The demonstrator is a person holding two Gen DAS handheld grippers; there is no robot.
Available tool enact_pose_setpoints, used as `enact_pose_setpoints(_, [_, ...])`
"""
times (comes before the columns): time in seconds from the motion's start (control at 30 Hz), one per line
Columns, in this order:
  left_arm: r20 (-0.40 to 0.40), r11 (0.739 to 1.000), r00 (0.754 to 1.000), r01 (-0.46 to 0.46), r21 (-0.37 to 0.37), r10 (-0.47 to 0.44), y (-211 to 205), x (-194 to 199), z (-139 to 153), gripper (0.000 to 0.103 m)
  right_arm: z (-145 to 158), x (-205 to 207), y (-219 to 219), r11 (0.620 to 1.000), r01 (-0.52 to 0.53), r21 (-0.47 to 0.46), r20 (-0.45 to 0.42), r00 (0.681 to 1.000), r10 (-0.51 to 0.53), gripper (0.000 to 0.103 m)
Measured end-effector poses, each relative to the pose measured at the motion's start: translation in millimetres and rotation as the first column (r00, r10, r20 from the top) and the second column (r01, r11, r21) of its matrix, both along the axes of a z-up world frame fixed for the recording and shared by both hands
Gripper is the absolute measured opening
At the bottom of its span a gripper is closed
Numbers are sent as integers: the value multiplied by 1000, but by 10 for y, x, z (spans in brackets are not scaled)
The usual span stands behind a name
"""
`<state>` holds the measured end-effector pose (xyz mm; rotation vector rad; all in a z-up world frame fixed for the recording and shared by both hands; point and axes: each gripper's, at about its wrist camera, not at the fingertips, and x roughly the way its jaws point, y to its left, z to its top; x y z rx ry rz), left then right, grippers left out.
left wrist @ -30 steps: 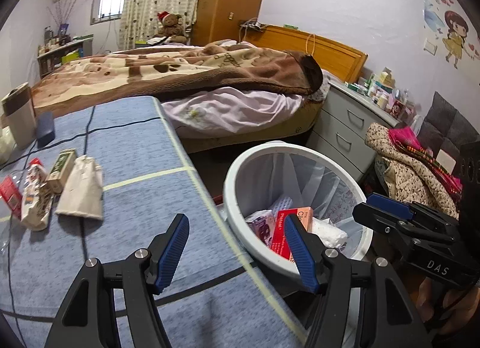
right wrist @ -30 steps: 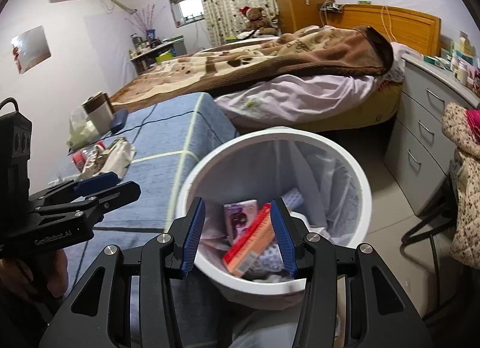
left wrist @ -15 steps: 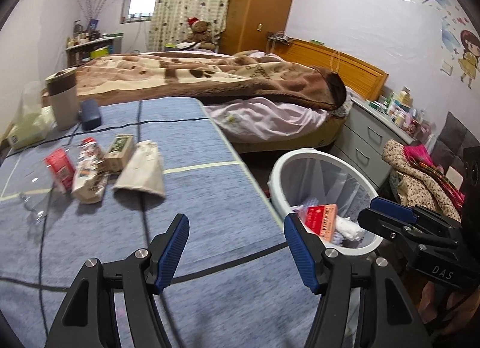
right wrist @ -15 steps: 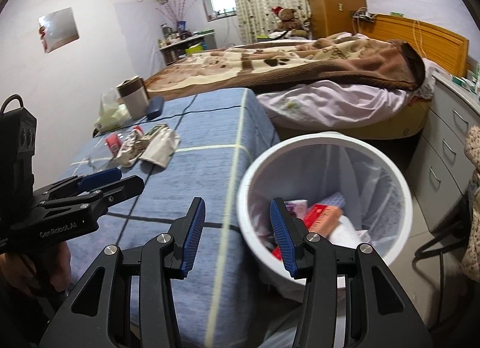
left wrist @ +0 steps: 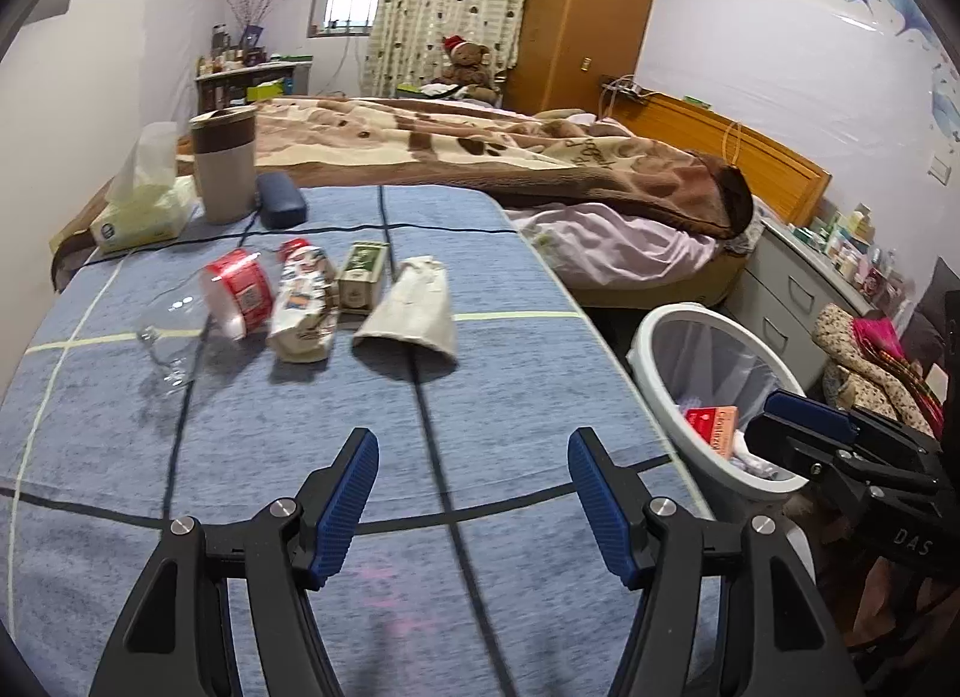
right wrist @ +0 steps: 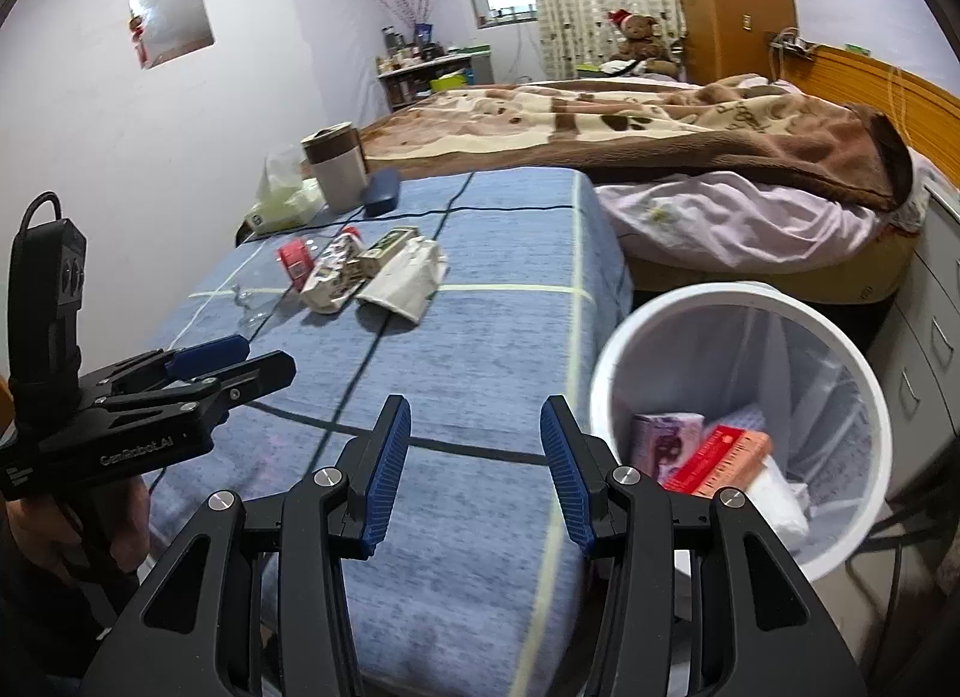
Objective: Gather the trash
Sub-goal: 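Move both tools back over the remaining trash on the bed, then reach the left tool to the clear plastic bottle while the right tool reaches the white paper bag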
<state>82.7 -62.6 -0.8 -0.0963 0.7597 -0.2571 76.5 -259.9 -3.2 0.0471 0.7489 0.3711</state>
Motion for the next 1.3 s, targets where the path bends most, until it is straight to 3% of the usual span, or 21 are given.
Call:
enact_pose_setpoints(0.37, [-3, 998, 998, -63, 6, 63, 365, 125, 13, 65, 20, 207, 240, 999, -36, 26, -23, 999, 36, 48])
enact_pose_setpoints(0.43, [-1, 997, 997, -73, 11, 73, 430, 172, 25, 65, 19, 248, 288, 999, -41, 30, -26, 999, 42, 66])
enact_pose_setpoints(0.47, [1, 997, 997, -79, 12, 79, 472, 200, 29, 65, 16, 265, 304, 998, -45, 35, -27, 999, 46, 67])
enact_pose_setpoints(0.93, [19, 988, 989, -147, 56, 146, 1035, 735, 34, 66, -68, 677, 587, 998, -53, 46, -86, 995, 57, 67])
enact_pose_setpoints(1.3, [37, 986, 994, -105, 129, 101, 1276, 1243, -70, 70, -212, 1113, 835, 998, -54, 19, -116, 992, 56, 67])
